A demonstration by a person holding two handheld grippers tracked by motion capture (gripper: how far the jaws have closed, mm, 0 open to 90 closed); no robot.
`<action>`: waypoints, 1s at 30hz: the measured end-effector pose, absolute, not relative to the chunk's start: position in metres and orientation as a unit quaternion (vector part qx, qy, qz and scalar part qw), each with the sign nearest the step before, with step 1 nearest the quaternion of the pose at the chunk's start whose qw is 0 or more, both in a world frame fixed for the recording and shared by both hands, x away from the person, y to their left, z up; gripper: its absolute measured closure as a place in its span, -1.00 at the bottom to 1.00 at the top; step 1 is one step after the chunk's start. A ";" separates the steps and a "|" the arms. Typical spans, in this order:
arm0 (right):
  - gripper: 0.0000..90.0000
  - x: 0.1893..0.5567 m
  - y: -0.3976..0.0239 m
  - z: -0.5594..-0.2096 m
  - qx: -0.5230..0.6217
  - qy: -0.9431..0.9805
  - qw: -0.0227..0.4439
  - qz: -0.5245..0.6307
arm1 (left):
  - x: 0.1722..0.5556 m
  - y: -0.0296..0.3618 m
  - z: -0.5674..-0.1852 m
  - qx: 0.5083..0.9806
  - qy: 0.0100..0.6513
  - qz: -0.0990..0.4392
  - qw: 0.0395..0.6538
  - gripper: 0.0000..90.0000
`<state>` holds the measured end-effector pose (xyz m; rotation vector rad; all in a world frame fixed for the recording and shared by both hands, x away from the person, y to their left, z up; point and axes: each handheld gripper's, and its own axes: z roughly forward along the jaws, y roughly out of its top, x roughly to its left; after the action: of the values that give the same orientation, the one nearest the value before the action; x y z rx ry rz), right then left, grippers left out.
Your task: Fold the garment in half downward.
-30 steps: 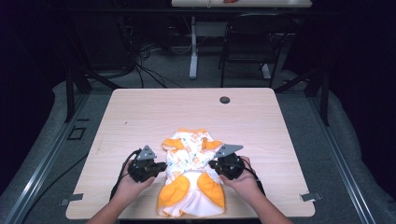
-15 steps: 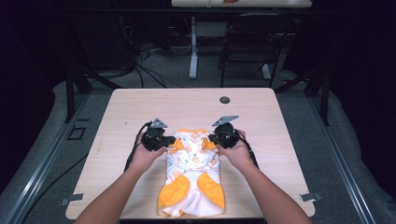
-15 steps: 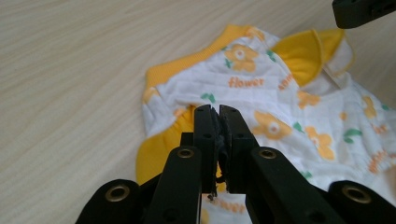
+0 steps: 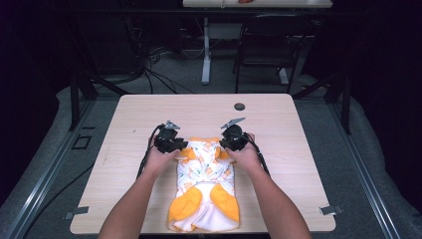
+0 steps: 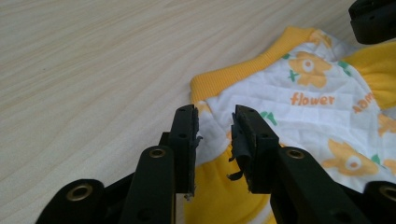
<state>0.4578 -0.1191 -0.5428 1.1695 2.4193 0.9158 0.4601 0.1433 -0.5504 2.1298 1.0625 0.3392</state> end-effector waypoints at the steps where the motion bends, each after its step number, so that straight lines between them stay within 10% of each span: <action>1: 0.72 0.459 -0.119 -0.544 0.410 0.842 0.149 0.318 | 0.461 0.143 -0.552 0.824 0.417 0.132 0.361 0.50; 30: 0.70 0.463 -0.113 -0.564 0.406 0.854 0.143 0.293 | 0.459 0.135 -0.573 0.835 0.413 0.127 0.341 0.55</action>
<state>0.4628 -0.1131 -0.5643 1.1699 2.4635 0.8444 0.4595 0.1348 -0.5732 2.1710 1.0748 0.3315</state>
